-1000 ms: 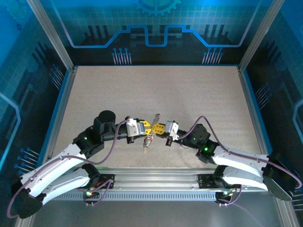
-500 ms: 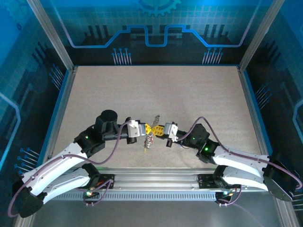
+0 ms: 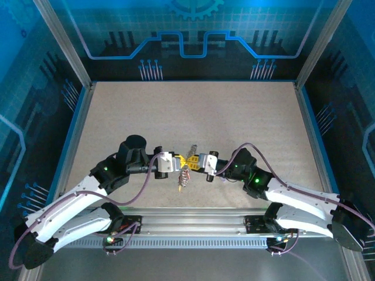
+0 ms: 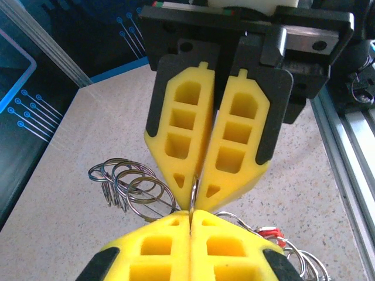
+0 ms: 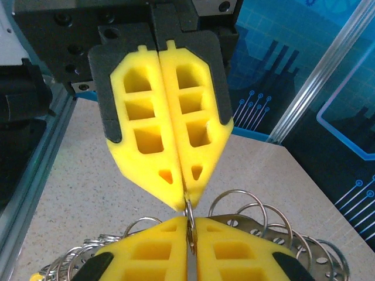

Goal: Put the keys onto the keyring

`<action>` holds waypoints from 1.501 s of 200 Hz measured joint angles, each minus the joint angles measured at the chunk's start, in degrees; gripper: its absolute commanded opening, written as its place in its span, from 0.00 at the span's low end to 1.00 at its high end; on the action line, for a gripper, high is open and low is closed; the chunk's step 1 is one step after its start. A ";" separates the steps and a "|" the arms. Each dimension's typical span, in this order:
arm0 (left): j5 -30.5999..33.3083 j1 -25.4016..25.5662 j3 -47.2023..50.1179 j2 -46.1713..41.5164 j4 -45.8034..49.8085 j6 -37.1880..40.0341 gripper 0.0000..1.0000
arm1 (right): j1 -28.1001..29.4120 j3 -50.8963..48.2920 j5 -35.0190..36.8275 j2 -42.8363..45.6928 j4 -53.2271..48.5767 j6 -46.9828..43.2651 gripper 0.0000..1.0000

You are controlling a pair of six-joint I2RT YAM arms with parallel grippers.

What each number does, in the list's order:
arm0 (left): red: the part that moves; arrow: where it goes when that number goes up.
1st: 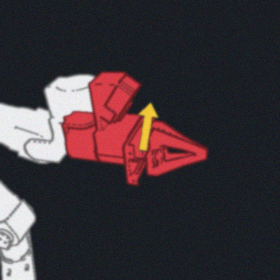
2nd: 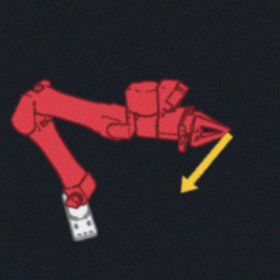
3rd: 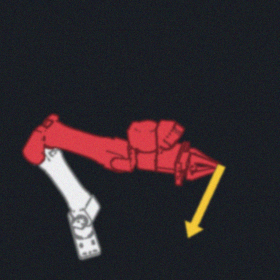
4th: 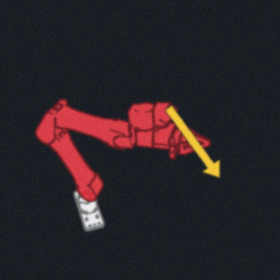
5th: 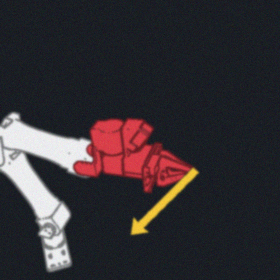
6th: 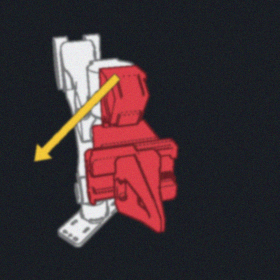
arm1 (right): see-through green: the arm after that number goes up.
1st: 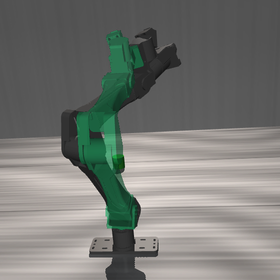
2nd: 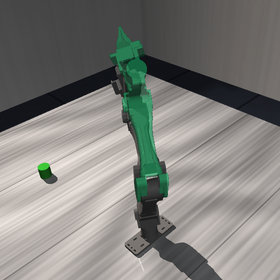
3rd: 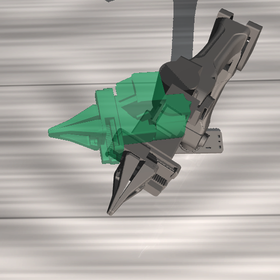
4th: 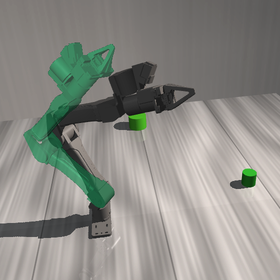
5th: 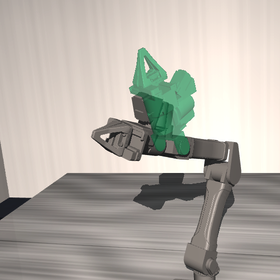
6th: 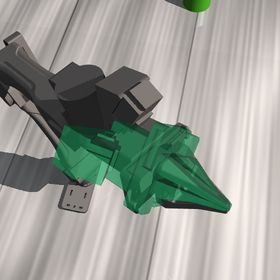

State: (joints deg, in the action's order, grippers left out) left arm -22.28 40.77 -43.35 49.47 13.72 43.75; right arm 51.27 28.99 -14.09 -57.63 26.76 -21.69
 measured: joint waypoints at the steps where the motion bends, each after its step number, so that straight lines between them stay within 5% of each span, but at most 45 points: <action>1: 0.09 0.00 -0.02 0.04 0.17 0.07 0.00 | -0.07 0.07 -0.07 0.00 -0.28 -0.13 0.14; 85: 1.01 0.00 -2.43 1.92 5.81 3.26 0.00 | -1.07 1.16 -2.29 0.02 -6.12 -3.54 0.05; 154: 0.52 0.00 -4.94 3.50 9.09 4.44 0.00 | -1.18 2.60 -4.70 -1.46 -6.67 -3.45 0.10; 180: 0.20 0.00 -5.31 3.91 9.94 4.68 0.00 | -1.20 2.62 -4.85 -1.64 -6.80 -3.34 0.00; 208: -0.07 -0.04 -5.35 4.07 10.05 4.68 0.00 | -1.42 2.62 -5.09 -1.64 -6.95 -3.17 0.00; 223: -0.09 -0.07 -5.35 3.93 9.94 4.48 0.24 | -1.51 2.60 -5.33 -1.64 -6.51 -2.64 0.00; 235: -0.17 -0.04 -5.27 3.30 9.29 3.85 0.31 | -1.92 2.14 -6.27 -1.51 -4.98 -1.73 0.00; 265: -0.09 -0.04 -4.15 -0.26 7.21 2.56 0.35 | -3.85 -0.26 -8.33 0.17 -0.70 0.85 0.00; 300: 0.42 -0.04 0.44 -3.82 1.66 -1.95 0.29 | -4.07 -2.25 -7.43 2.25 2.99 2.03 0.00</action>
State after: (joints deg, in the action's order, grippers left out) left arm -21.87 40.73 -42.92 45.65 15.38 41.80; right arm 47.20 26.74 -21.52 -55.37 29.76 -19.66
